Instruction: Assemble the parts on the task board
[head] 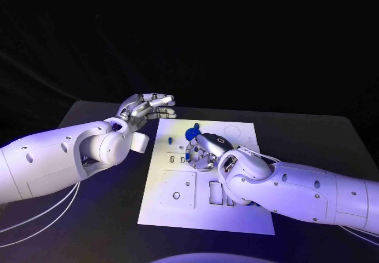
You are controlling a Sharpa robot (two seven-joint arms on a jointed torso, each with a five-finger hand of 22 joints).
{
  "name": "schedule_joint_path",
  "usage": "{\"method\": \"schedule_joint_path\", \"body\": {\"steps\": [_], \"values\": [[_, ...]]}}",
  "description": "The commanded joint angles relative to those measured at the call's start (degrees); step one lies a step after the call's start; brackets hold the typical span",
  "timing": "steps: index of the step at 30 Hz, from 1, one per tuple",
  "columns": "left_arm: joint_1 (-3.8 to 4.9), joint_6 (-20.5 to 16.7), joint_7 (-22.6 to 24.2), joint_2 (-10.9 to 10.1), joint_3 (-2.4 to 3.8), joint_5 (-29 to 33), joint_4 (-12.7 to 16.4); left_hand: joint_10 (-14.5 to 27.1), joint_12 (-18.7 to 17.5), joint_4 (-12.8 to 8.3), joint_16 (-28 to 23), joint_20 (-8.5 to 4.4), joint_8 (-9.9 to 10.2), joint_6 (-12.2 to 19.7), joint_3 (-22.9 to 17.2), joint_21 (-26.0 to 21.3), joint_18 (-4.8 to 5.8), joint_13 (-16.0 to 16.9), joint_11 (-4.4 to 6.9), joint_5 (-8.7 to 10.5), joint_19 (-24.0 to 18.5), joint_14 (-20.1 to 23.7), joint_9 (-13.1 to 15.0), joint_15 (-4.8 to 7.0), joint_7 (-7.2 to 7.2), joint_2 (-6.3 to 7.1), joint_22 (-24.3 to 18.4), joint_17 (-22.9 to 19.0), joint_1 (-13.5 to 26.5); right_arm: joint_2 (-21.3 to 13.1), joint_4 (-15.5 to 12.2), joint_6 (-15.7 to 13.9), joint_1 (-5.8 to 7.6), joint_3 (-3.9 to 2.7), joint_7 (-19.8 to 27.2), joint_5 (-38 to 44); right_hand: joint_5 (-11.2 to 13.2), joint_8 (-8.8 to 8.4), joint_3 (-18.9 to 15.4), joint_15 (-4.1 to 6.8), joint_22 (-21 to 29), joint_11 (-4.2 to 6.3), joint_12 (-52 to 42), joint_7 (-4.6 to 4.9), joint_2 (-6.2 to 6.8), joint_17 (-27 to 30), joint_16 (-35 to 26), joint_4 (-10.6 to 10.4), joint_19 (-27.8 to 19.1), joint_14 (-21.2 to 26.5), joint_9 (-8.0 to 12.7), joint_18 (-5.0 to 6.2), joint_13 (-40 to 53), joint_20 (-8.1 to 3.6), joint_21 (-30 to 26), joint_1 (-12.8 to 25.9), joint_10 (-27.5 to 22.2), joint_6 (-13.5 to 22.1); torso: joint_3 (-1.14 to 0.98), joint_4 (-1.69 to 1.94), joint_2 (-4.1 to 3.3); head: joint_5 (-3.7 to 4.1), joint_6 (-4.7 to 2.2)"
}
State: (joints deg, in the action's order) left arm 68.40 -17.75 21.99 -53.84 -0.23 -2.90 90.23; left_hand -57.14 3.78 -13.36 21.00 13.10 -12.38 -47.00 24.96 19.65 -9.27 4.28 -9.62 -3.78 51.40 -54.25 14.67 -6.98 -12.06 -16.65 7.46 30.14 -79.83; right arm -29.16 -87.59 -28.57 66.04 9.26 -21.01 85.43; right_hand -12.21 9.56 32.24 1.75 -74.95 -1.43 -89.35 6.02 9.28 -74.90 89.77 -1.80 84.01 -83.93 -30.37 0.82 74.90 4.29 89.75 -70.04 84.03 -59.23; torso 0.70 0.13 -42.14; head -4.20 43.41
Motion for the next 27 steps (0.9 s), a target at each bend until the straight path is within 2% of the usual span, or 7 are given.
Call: {"method": "schedule_joint_path", "body": {"steps": [1, 8, 27], "values": [[0.07, 1.1, 0.3, 0.1, 0.03, 0.2, 0.1, 0.0, 0.1, -0.1, 0.3, -0.01, 0.2, 0.2, 0.2, 0.1, -1.03, 0.1, 0.03, 0.38, -0.5, 0.5, 0.1, 0.0, -0.25, -0.03, -0.1, 0.1, 0.4, 0.0, -0.1, 1.0, -0.13, 0.02, -0.4, 1.4, -0.1, 0.18, -0.2, 0.31, -15.1, -0.08, 0.4, -0.16, 0.13, -15.1, 0.2, -0.1, 6.0, -6.1, -1.5, -0.82, 14.2, -0.1, 0.3, 0.6, 5.2, 0.1, 0.02, -0.01, 0.03, 0.01, 0.08], [0.06, 1.1, 0.3, 0.0, 0.03, 0.2, 0.0, 0.0, 0.1, -0.1, 0.3, -0.01, 0.2, 0.2, 0.2, 0.1, -1.03, 0.1, 0.03, 0.38, -0.5, 0.5, 0.1, 0.0, -0.25, -0.03, -0.1, 0.1, 0.4, 0.0, 0.0, 1.4, -0.24, 0.03, -0.2, 1.4, 0.0, 0.11, -0.3, 0.27, -15.1, -0.12, 0.4, -0.12, 0.42, -15.1, 0.2, -0.1, 6.0, -6.1, -1.5, -0.82, 14.2, -0.07, 0.3, 1.0, 5.1, 0.2, 0.06, 0.05, 0.01, 0.19, 0.0], [0.06, 1.2, 0.1, -0.2, 0.01, 0.2, -0.1, 0.0, 0.1, -0.1, 0.3, -0.01, 0.2, 0.2, 0.2, 0.1, -1.04, 0.1, 0.03, 0.34, -0.5, 0.5, 0.1, 0.0, -0.26, -0.02, -0.1, 0.2, 0.5, 0.0, 0.2, 1.7, -0.32, 0.09, 0.0, 1.6, 1.0, -0.6, -0.4, 0.03, -15.1, -0.45, 1.1, 0.3, 1.68, -15.1, 0.2, 0.4, 6.0, -6.1, -1.2, -0.82, 13.6, 0.12, 0.3, 1.5, 4.6, 1.3, 0.09, 0.03, 0.0, 0.06, 0.2]]}}
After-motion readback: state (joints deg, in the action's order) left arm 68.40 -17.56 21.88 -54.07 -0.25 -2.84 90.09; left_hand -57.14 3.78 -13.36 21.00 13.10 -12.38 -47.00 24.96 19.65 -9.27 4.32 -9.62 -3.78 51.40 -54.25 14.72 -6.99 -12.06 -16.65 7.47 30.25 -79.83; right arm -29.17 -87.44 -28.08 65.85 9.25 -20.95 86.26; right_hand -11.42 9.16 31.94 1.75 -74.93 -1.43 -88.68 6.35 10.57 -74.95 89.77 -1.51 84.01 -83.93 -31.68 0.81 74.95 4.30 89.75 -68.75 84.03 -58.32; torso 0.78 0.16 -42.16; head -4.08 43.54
